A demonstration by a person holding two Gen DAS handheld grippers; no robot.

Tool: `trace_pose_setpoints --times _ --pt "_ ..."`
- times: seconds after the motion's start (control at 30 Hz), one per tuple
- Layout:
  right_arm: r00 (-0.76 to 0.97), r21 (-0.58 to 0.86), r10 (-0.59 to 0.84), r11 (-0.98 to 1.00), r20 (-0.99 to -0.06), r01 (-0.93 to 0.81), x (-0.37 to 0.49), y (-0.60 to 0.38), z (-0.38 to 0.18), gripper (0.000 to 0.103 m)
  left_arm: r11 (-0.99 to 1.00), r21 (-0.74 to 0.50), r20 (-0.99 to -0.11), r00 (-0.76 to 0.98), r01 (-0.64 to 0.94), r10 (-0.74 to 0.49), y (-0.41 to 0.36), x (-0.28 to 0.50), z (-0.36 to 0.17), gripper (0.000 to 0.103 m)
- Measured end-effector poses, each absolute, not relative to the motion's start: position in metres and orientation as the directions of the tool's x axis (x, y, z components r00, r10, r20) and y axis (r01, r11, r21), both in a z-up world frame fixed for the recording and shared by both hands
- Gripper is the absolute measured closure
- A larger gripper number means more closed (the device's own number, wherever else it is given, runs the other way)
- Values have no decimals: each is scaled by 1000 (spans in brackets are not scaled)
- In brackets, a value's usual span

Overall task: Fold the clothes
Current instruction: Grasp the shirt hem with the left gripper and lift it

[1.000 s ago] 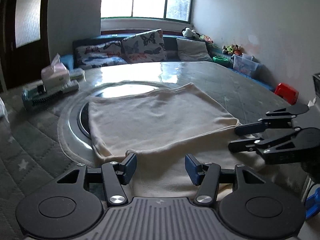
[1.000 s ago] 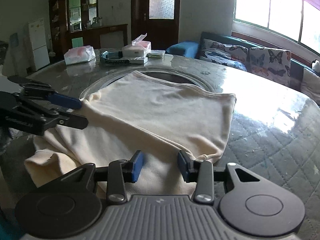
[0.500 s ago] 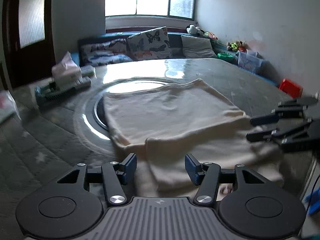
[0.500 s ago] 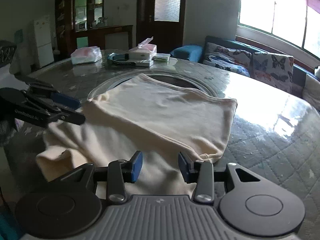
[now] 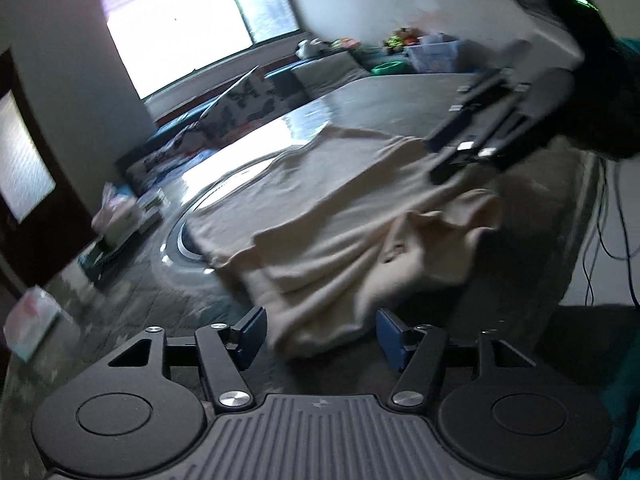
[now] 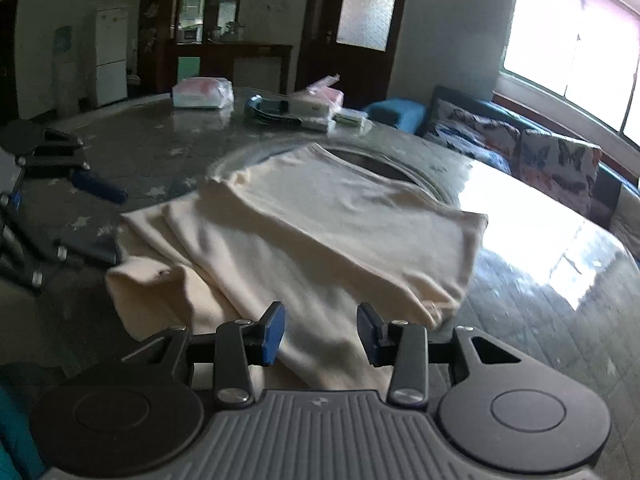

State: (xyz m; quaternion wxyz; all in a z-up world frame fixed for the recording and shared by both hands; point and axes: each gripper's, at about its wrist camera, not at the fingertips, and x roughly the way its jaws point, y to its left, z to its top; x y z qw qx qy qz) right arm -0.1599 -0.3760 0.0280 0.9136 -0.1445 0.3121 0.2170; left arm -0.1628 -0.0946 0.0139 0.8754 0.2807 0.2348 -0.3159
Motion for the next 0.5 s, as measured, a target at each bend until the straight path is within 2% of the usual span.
trace_pose_setpoints --times 0.13,0.33,0.43,0.5 --pt "687 -125 307 855 -659 -503 -155 -370 18 60 603 384 -566 694 699 -444 -109 -173 7 32" --pt "698 -116 315 861 -643 -495 -166 -381 29 57 582 395 -544 692 710 -475 -116 -174 2 34" --pt "702 -121 307 864 -642 -489 -172 -388 33 57 572 400 -533 690 716 -490 -120 -175 -1 51" --pt "705 -124 302 866 -642 -484 -177 -392 36 57 571 392 -533 684 721 -499 -121 -174 0 74"
